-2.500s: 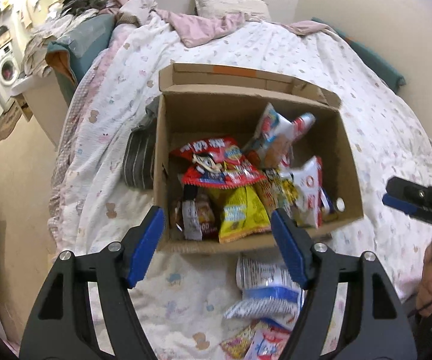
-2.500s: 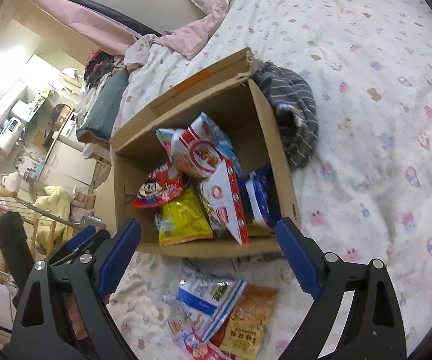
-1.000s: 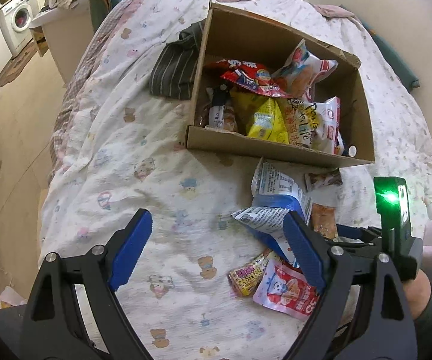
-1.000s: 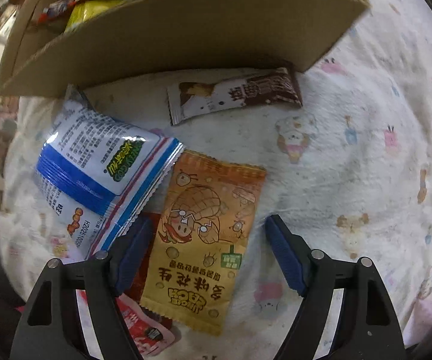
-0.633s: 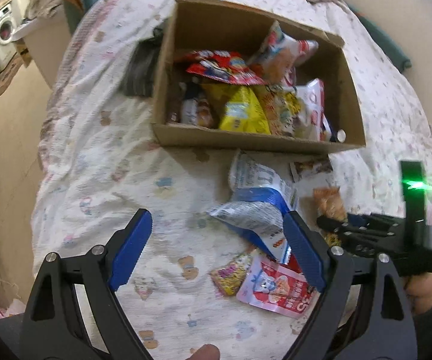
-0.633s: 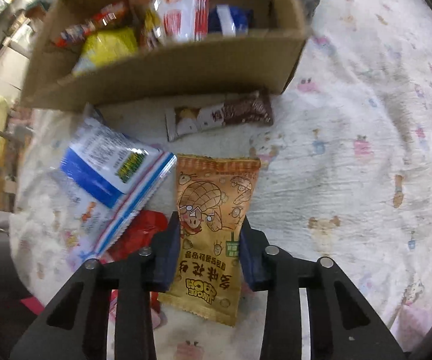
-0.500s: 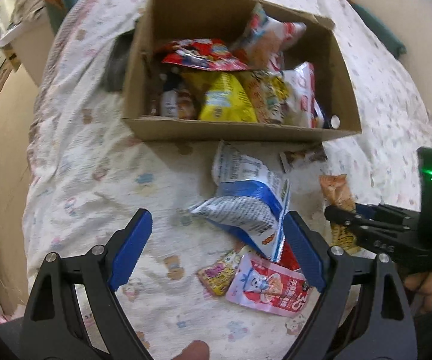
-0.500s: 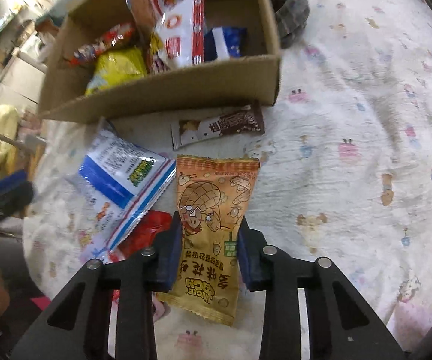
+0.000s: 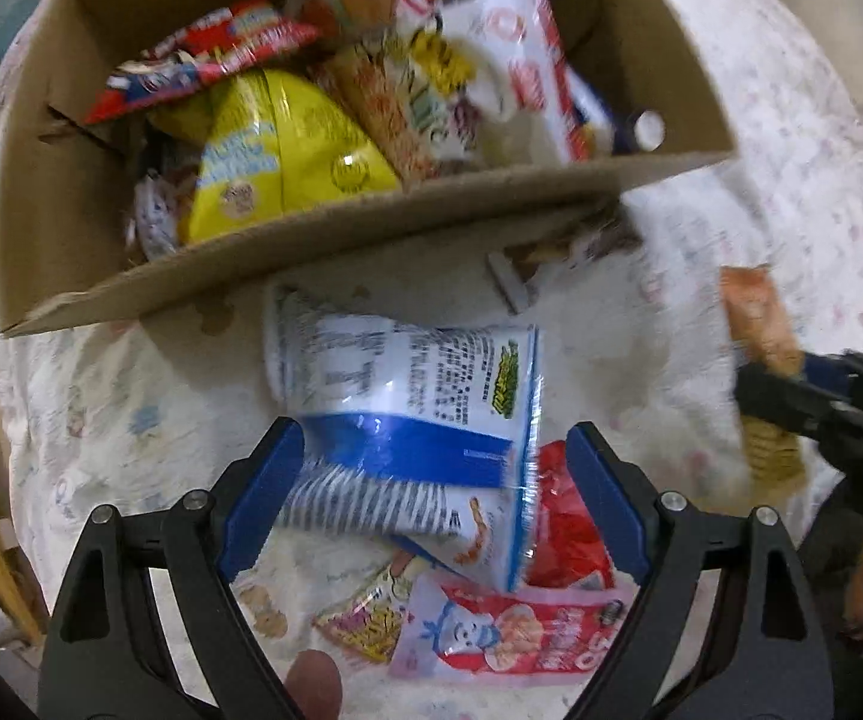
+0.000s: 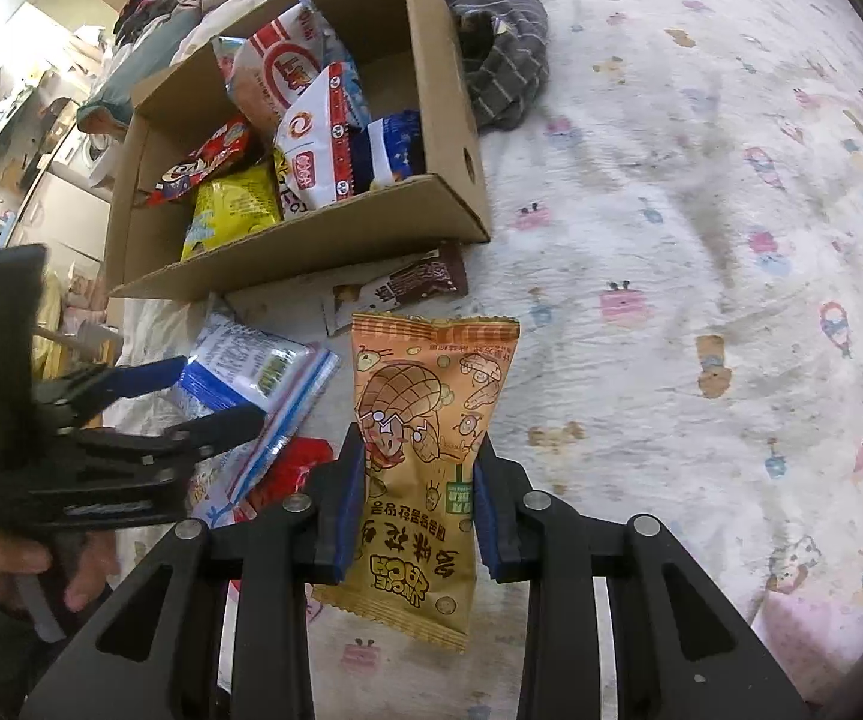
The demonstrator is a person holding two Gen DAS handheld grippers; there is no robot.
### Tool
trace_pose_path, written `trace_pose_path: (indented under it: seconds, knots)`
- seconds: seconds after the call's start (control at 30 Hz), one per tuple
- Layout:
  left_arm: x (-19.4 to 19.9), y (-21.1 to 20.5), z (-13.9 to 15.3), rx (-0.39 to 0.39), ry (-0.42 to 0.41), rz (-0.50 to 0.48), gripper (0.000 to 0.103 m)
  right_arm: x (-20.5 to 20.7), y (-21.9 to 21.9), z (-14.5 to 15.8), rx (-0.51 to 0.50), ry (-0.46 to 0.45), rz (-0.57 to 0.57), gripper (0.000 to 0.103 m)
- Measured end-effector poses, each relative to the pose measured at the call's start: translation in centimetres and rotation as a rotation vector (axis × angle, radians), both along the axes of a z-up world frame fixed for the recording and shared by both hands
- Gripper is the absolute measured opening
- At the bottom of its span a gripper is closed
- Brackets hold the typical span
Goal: Organize snacks
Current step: 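Grasp the orange peanut snack bag with the right tool while the left tool grasps the white-blue bag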
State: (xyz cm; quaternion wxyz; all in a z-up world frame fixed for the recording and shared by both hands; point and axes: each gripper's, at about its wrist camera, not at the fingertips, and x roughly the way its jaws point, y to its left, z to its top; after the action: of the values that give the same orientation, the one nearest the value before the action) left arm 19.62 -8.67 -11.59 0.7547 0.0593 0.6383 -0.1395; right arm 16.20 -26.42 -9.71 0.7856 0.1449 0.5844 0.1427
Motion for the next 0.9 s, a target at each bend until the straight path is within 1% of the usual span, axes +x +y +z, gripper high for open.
trace_pose_path:
  seconds: [0.1, 0.2, 0.23, 0.27, 0.33, 0.37, 0.4, 0.43, 0.53, 0.7, 0.77, 0.8, 0.9]
  knots:
    - [0.2, -0.4, -0.4, 0.015, -0.002, -0.004, 0.087, 0.1, 0.4, -0.6, 0.002, 0.001, -0.006, 0.033]
    - [-0.2, -0.5, -0.7, 0.031, -0.008, 0.000, 0.085, 0.2, 0.5, -0.4, 0.007, -0.002, -0.002, 0.033]
    - [-0.3, -0.6, -0.8, 0.042, -0.013, -0.005, 0.078, 0.3, 0.4, -0.2, 0.006, -0.005, 0.003, 0.033]
    - [-0.5, -0.6, -0.8, 0.052, -0.022, -0.012, 0.072, 0.3, 0.5, -0.2, 0.005, -0.007, 0.006, 0.033]
    - [-0.9, -0.3, -0.4, 0.051, -0.042, -0.013, 0.053, 0.3, 0.7, -0.1, 0.005, -0.009, 0.013, 0.033]
    - [-1.1, -0.3, -0.3, 0.041, -0.042, -0.010, 0.050, 0.3, 0.8, -0.1, 0.006, -0.010, 0.015, 0.033]
    - [-1.2, -0.1, -0.1, 0.029, -0.043, -0.008, 0.043, 0.3, 0.9, 0.0, 0.005, -0.012, 0.018, 0.033]
    - [-1.3, 0.0, 0.2, 0.019, -0.046, -0.004, 0.039, 0.3, 0.9, -0.1, 0.005, -0.014, 0.020, 0.033]
    - [-1.8, 0.1, 0.9, 0.009, -0.064, 0.000, 0.027, 0.3, 0.9, 0.0, 0.003, -0.018, 0.022, 0.033]
    - [-2.5, 1.1, 2.1, -0.033, -0.073, 0.005, 0.013, 0.2, 0.7, -0.1, -0.002, -0.015, 0.018, 0.033]
    - [-3.1, 1.3, 2.5, -0.049, -0.076, 0.004, 0.011, 0.3, 0.8, -0.1, -0.005, -0.016, 0.017, 0.033]
    - [-2.6, 1.4, 2.7, -0.053, -0.077, 0.002, 0.010, 0.3, 0.9, 0.0, -0.004, -0.017, 0.017, 0.033]
    - [-3.2, 2.1, 3.9, -0.081, -0.094, 0.007, 0.009, 0.4, 1.1, 0.3, -0.002, -0.023, 0.017, 0.033]
